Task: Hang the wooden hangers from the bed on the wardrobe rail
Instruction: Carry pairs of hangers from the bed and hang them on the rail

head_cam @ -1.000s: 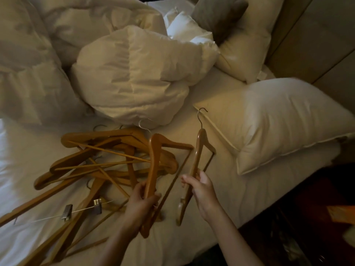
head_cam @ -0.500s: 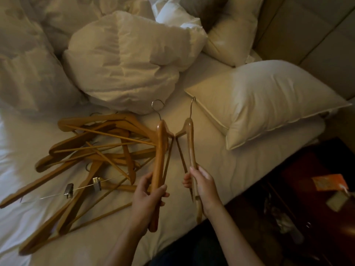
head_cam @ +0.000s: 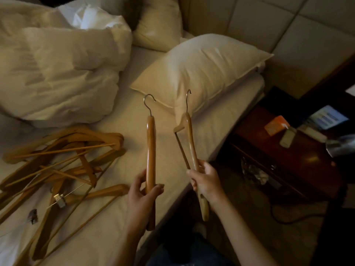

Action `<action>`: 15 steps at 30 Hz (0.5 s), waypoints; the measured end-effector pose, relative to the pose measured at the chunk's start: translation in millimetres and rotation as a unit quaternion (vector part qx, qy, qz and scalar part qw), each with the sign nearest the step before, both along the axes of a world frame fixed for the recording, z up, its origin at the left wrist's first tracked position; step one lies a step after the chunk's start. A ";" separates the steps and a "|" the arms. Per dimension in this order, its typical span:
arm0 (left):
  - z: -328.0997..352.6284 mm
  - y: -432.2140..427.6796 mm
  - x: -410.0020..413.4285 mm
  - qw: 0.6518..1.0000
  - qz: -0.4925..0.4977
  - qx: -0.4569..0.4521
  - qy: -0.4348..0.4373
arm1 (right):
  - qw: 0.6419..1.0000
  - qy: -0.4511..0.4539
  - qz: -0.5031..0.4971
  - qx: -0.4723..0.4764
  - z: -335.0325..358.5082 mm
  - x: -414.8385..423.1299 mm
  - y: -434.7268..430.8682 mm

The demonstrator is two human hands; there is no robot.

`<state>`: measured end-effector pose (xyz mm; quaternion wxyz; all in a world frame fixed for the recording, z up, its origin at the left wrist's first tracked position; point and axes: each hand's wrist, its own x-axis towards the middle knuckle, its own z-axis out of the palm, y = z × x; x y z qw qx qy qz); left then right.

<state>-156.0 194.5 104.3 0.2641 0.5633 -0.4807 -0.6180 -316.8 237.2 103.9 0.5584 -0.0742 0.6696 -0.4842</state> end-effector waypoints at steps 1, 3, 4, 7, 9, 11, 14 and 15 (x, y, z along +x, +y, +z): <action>1.0 7.6 -8.0 1.000 -0.018 0.000 -0.007 | 1.000 -0.006 -0.019 0.002 -1.5 -5.8 13.7; 2.4 22.8 -26.3 0.999 -0.051 0.001 -0.010 | 0.998 -0.010 -0.064 -0.002 -5.7 -19.0 41.8; 4.3 30.8 -37.6 0.998 -0.069 0.002 -0.011 | 0.996 -0.008 -0.090 -0.003 -8.4 -26.5 55.5; 9.4 54.3 -72.5 0.990 -0.137 0.012 -0.016 | 0.986 -0.005 -0.164 0.003 -11.4 -48.2 96.0; 8.7 71.2 -97.3 0.983 -0.181 0.010 -0.014 | 0.979 -0.002 -0.205 0.007 -10.1 -61.3 123.5; 8.8 88.0 -118.8 0.974 -0.228 0.004 -0.009 | 0.969 -0.002 -0.246 0.011 -9.0 -74.6 149.6; 7.8 113.9 -149.6 0.953 -0.302 0.024 -0.001 | 0.953 -0.003 -0.301 0.024 -9.8 -91.5 190.4; 3.6 117.1 -155.0 0.946 -0.324 0.019 -0.006 | 0.950 -0.001 -0.310 0.031 -10.5 -94.1 198.1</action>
